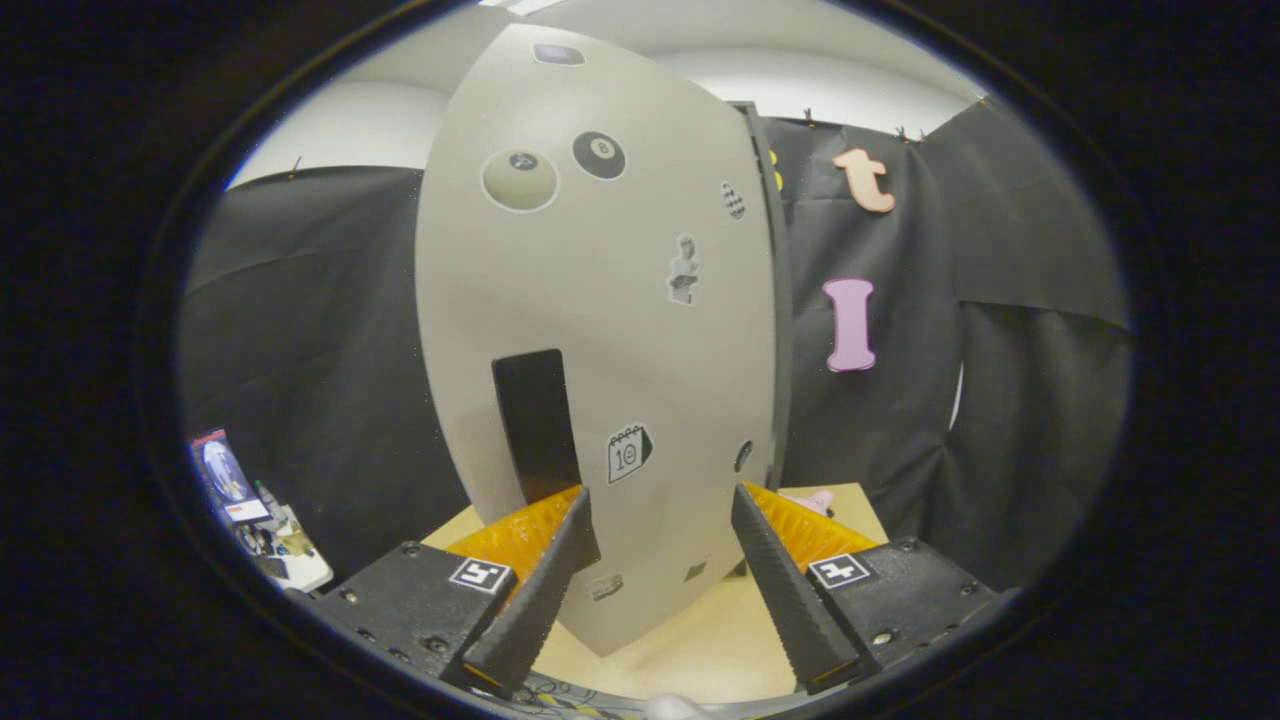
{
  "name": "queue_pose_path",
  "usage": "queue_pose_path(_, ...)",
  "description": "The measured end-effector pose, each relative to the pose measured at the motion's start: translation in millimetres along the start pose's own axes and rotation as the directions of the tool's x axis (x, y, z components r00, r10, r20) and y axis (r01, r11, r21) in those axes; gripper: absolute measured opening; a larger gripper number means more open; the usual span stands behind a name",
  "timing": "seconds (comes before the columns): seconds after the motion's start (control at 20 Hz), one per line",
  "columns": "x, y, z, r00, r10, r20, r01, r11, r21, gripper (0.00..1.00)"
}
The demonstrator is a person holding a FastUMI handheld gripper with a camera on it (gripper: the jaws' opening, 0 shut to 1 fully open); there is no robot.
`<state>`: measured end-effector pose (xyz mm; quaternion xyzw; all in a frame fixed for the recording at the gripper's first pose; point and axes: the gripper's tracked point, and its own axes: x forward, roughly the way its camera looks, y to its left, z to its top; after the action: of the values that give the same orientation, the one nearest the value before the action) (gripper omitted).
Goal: Open the shoe cabinet door, grab the shoes and put them into the shoe cabinet, then close the shoe cabinet door.
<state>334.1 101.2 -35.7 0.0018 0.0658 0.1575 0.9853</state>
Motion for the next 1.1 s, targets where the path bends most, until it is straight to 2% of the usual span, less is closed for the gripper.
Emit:
queue_pose_path(0.1, 7, 17, -3, 1.0, 0.021, -0.005, -0.021, 1.0, 0.018, 0.96)
queue_pose_path(0.4, 0, 16, 13, 0.995, -0.079, 0.056, 0.077, 0.996, 0.046, 0.98)
queue_pose_path(0.8, -16, 32, 19, 0.991, -0.116, 0.073, 0.115, 0.993, 0.012, 0.98)
queue_pose_path(1.1, -44, 37, 29, 0.98, -0.177, 0.093, 0.177, 0.984, 0.005, 0.97)
